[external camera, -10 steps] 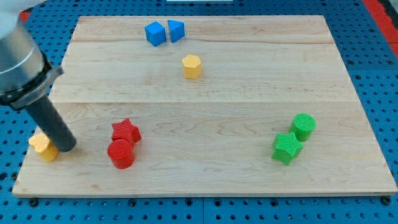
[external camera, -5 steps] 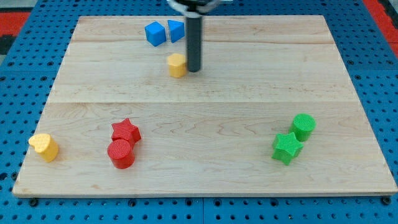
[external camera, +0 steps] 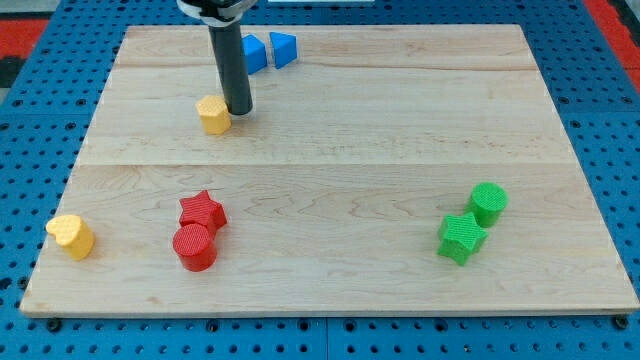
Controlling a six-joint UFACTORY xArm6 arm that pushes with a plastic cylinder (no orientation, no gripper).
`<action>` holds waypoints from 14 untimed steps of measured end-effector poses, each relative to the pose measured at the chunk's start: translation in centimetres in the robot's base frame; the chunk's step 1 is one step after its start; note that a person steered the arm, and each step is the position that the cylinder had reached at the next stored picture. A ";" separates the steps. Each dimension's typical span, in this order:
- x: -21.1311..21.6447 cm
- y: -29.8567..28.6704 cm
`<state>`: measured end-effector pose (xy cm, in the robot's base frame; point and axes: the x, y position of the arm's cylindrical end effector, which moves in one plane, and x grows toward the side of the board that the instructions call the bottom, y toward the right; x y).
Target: Place the hexagon to the right of the heart
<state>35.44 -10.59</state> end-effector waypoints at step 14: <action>3.2 -10.6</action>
<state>38.68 -21.15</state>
